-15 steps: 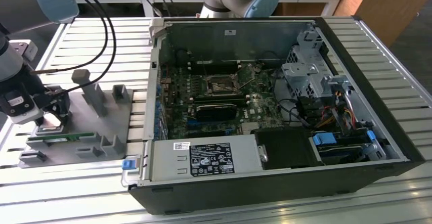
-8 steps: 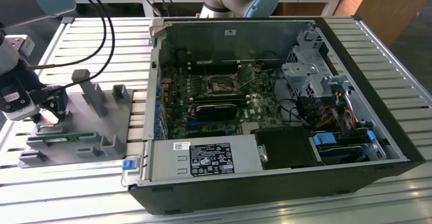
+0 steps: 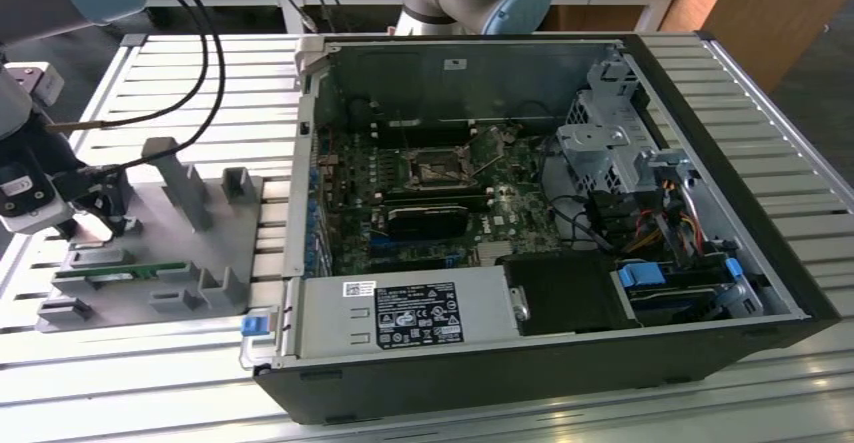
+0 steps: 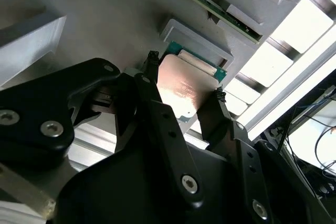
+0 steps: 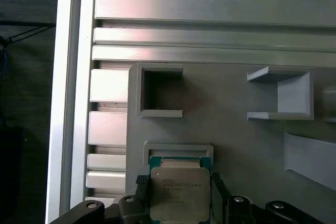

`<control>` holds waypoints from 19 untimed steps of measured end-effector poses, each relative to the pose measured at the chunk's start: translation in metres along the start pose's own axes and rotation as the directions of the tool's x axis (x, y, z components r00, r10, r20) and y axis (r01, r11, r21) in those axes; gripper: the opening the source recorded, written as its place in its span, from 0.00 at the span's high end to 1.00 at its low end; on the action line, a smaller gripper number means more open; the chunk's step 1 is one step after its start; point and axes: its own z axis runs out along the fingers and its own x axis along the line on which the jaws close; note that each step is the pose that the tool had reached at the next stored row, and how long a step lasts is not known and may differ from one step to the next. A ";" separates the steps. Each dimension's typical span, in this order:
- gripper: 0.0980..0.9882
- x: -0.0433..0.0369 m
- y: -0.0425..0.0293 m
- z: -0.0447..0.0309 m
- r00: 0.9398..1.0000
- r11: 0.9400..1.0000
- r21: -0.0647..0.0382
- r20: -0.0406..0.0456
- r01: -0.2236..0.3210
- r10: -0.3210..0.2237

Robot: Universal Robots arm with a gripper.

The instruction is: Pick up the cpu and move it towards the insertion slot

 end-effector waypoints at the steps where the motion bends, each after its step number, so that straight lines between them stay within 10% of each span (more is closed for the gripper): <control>1: 0.50 0.0000 0.0000 -0.0004 1.000 1.000 0.000 0.000 0.000 0.000; 19: 0.50 0.0002 0.0005 -0.0097 1.000 1.000 0.000 0.000 0.000 0.000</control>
